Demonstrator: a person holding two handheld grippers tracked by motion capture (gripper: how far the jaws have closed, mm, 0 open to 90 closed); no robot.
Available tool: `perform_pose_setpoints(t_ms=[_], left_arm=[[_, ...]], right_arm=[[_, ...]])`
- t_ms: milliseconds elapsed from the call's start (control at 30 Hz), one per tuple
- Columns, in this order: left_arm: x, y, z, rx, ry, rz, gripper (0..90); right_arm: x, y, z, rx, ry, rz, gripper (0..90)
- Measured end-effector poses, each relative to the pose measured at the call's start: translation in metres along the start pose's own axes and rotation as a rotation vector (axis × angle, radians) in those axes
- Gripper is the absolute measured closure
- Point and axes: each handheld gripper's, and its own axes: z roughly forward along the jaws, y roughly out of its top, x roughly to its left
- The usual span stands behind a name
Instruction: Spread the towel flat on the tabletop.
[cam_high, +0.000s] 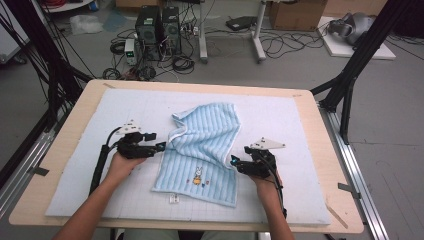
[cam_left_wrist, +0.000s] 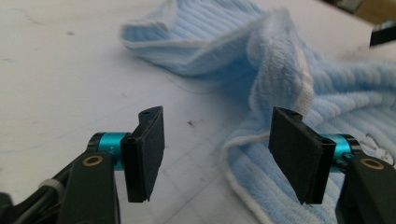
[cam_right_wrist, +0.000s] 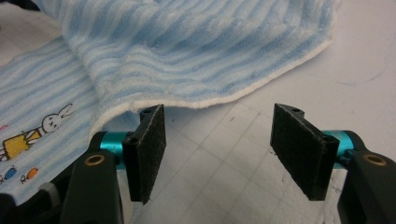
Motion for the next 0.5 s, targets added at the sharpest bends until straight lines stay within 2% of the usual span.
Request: perform_pose_setpoints(t_ms=[100, 200, 233, 300, 400, 500], left_arm=[[-0.010, 0.005, 0.013, 0.042, 0.001, 0.032, 40.9], [-0.016, 0.010, 0.025, 0.077, 0.029, 0.035, 41.6], [-0.018, 0.010, 0.030, 0.100, 0.033, 0.039, 42.7], [-0.020, 0.010, 0.037, 0.154, 0.069, 0.061, 47.0], [-0.019, 0.012, 0.038, 0.149, 0.096, 0.061, 56.5], [-0.012, 0.010, 0.036, 0.132, 0.074, 0.032, 73.8]], right_arm=[[0.000, 0.000, 0.004, 0.021, 0.008, 0.001, 34.8], [-0.001, -0.001, 0.008, 0.030, 0.018, 0.002, 34.1], [-0.001, -0.001, 0.009, 0.029, 0.030, 0.010, 33.1], [-0.004, -0.001, 0.012, 0.025, 0.046, 0.029, 32.1], [-0.007, 0.003, 0.016, 0.028, 0.037, 0.043, 30.5], [-0.006, 0.010, 0.020, 0.011, 0.053, 0.086, 30.1]])
